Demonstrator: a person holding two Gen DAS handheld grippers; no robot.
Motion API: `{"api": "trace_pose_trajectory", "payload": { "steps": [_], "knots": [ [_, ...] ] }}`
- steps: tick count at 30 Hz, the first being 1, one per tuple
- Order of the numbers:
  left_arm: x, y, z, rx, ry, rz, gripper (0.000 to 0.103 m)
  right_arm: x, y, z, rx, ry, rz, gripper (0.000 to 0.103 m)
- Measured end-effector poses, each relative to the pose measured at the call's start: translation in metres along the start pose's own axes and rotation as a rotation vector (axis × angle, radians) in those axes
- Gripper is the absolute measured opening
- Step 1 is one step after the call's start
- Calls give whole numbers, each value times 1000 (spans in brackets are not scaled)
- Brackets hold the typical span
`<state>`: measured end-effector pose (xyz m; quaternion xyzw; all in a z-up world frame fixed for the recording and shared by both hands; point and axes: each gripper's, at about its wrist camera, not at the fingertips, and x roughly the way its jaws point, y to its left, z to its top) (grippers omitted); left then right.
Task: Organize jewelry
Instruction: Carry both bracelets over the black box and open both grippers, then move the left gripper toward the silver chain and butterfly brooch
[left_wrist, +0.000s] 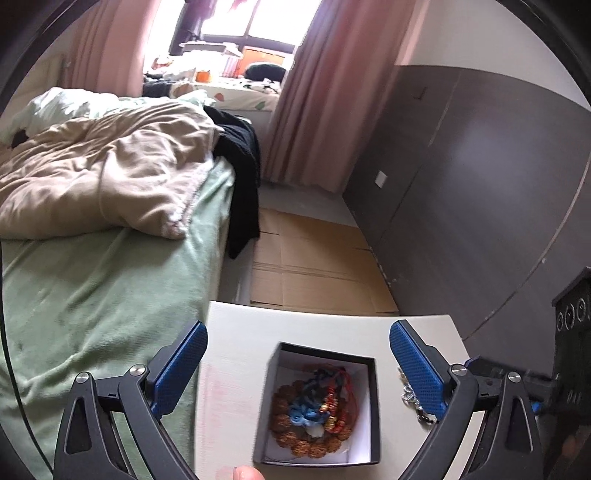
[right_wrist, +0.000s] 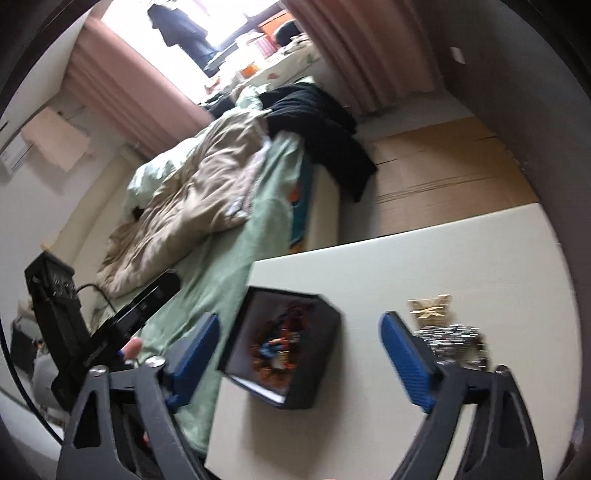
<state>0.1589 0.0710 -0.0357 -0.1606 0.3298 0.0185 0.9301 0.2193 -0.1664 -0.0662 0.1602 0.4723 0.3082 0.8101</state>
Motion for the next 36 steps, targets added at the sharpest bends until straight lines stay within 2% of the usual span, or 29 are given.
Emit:
{"api": "trace_pose_trajectory", "payload": {
  "steps": [4,9,13,18,20,24,26,28,32,36],
  "knots": [
    [-1,-17,-4,40,1,-24,100,-16,-23,5,36,-25,-67,96],
    [4,-38,-13,90,25,-57,100,-32,-41,7,68,-24,-106,96],
    [7,-50,-18,95,35,-88,100,-42,-54,6,112,-26,-107,96],
    [15,-73,-27,162,46,-99,98,-57,-69,6,159,-60,-119,96],
    [17,-81,-30,189,48,-127,95,-61,-78,6,193,-75,-131,96],
    [23,-99,-39,242,76,-171,80,-66,-94,8,259,-91,-153,96],
    [29,-108,-46,269,98,-180,76,-68,-101,7,279,-100,-157,96],
    [37,-118,-54,293,134,-191,65,-72,-108,7,303,-109,-161,96],
    [53,-139,-71,358,178,-203,59,-80,-121,7,345,-129,-150,96],
    [66,-152,-79,388,212,-218,44,-84,-132,6,378,-143,-149,96]
  ]
}}
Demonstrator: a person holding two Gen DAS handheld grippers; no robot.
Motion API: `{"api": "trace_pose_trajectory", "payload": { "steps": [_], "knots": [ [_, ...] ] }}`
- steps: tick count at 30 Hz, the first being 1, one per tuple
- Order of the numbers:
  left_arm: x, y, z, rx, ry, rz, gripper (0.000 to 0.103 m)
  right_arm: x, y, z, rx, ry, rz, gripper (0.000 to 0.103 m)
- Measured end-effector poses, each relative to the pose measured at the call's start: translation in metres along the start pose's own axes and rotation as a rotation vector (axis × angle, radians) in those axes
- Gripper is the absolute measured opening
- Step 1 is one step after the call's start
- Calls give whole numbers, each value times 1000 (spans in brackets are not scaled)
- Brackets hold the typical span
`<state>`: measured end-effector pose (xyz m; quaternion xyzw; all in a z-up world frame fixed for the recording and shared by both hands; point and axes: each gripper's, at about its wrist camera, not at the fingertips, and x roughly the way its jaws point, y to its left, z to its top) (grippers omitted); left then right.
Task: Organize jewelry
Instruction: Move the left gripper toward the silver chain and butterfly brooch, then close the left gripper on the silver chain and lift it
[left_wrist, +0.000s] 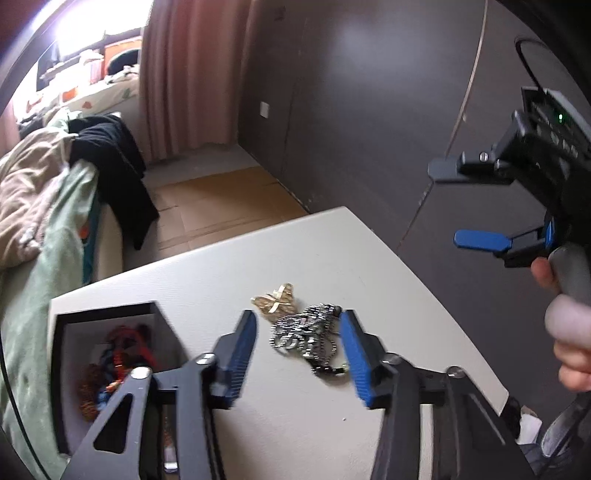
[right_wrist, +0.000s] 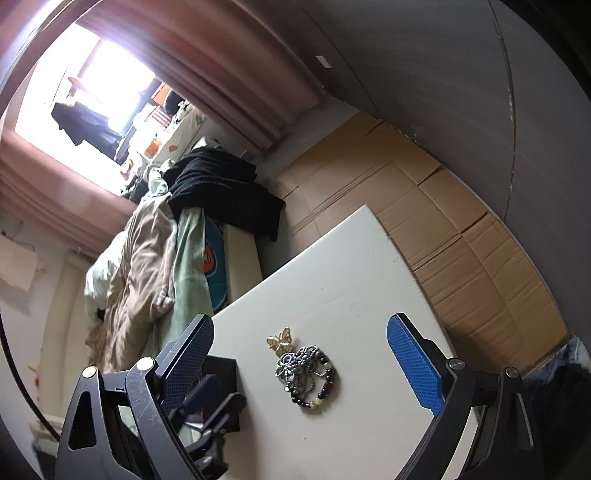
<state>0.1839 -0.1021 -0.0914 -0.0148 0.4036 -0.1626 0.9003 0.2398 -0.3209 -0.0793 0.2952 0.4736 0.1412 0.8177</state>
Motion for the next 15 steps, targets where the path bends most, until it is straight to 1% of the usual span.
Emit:
{"api": "trace_pose_trajectory", "payload": {
  "steps": [4,7,11,15],
  "knots": [
    [17,-4,1,0,37,-21,43,2,-9,2,25,-1,-32,96],
    [30,-2,2,-19,69,-33,41,2,-15,3,38,3,-36,96],
    [46,-4,3,-18,111,-25,40,3,-19,2,42,9,-66,95],
    [59,-6,1,-18,146,-21,38,2,-16,1,39,18,-44,95]
  ]
}}
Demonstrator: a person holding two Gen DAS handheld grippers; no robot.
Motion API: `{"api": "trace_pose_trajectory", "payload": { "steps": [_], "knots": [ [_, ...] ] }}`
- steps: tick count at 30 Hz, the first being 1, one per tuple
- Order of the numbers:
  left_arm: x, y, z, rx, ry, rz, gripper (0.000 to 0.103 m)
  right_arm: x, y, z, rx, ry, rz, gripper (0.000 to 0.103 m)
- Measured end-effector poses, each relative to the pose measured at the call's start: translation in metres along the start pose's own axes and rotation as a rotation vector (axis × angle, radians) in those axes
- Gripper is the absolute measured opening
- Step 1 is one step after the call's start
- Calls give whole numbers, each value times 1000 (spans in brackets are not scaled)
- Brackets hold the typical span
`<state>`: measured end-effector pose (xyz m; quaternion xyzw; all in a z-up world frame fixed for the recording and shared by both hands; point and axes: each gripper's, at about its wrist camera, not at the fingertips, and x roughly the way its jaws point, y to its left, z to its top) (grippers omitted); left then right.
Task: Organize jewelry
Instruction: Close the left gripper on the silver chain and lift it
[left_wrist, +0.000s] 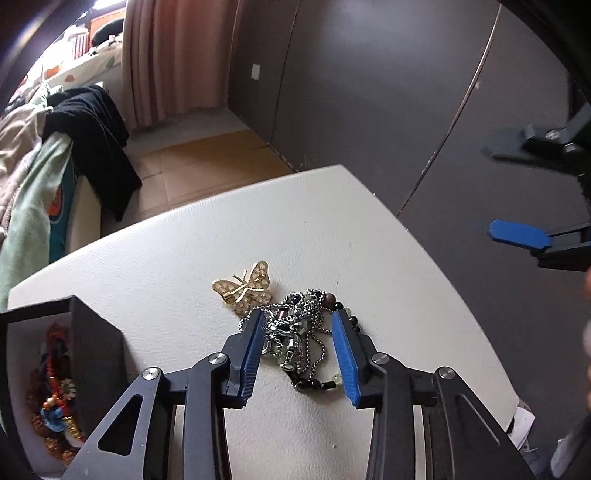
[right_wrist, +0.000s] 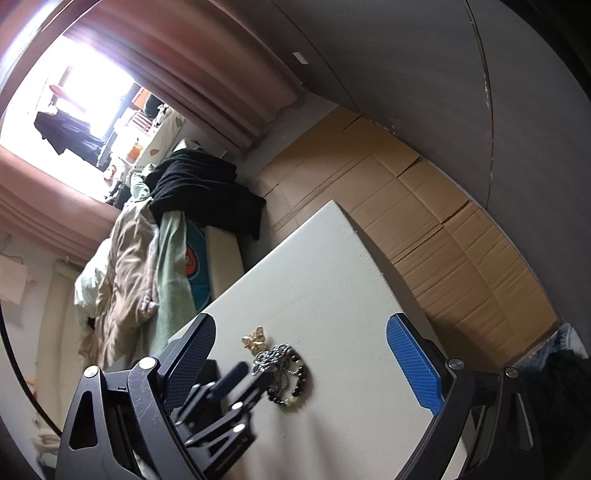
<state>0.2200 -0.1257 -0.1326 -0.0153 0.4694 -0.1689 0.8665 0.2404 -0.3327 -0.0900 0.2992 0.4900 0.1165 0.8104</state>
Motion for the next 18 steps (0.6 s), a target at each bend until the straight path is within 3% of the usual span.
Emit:
{"api": "trace_pose_trajectory", "payload": {
  "steps": [6,11,18],
  "knots": [
    [13,-5,3,26,20,35,35,-1,-2,0,0,3,-15,95],
    [15,-9,2,53,20,79,23,0,-5,1,7,5,-12,95],
    [-10,-6,2,26,-47,42,18,0,-5,0,-1,4,-21,95]
  ]
}}
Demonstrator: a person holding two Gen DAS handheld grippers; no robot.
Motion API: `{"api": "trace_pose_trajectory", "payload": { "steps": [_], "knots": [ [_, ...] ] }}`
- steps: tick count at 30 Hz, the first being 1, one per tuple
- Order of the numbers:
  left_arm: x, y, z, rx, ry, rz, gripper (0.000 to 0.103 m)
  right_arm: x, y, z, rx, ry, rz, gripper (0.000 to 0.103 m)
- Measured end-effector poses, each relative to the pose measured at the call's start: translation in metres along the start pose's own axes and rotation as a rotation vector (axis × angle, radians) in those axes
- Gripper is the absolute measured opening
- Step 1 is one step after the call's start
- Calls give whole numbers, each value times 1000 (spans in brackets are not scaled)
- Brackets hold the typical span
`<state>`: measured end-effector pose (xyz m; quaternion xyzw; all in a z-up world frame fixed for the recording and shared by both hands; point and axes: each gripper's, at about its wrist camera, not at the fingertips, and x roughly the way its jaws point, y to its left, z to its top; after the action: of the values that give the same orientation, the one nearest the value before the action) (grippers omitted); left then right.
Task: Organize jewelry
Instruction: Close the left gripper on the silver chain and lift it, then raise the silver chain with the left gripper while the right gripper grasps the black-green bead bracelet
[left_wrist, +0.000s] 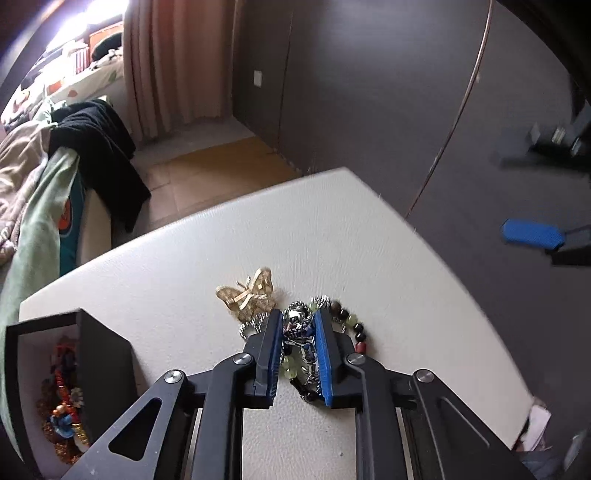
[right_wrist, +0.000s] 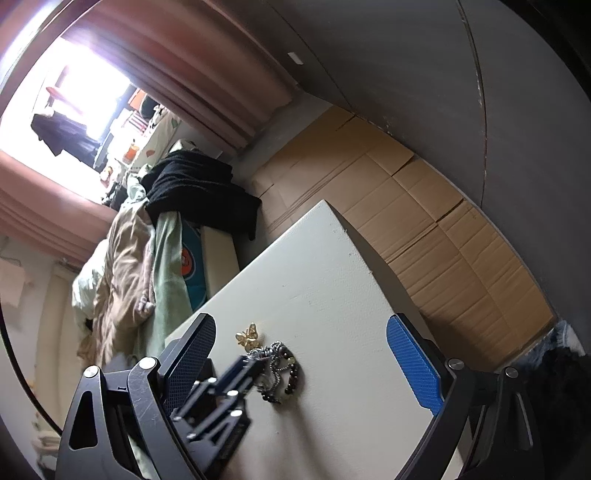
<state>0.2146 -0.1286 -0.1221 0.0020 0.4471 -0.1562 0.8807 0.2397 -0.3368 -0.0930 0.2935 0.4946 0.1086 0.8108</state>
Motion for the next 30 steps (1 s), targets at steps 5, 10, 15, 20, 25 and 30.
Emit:
{"api": "trace_pose_trajectory", "payload": {
  "steps": [5,10,15,20,25,30],
  "knots": [
    [-30,11,9,-66,-68,-59,18,17,11,-7,-40,52,8,94],
    [-51,23,13,-95,-117,-54,18,53,26,-23,-111,162,-1,59],
    [-73,42,19,-160,-176,-62,18,88,36,-38,-160,257,-52,37],
    [-87,56,16,-191,-202,-61,18,105,45,-48,-234,273,-156,29],
    [-104,65,16,-200,-231,-60,18,109,64,-61,-373,239,-288,22],
    [-125,69,22,-201,-280,-60,18,117,86,-75,-556,232,-381,11]
  ]
}}
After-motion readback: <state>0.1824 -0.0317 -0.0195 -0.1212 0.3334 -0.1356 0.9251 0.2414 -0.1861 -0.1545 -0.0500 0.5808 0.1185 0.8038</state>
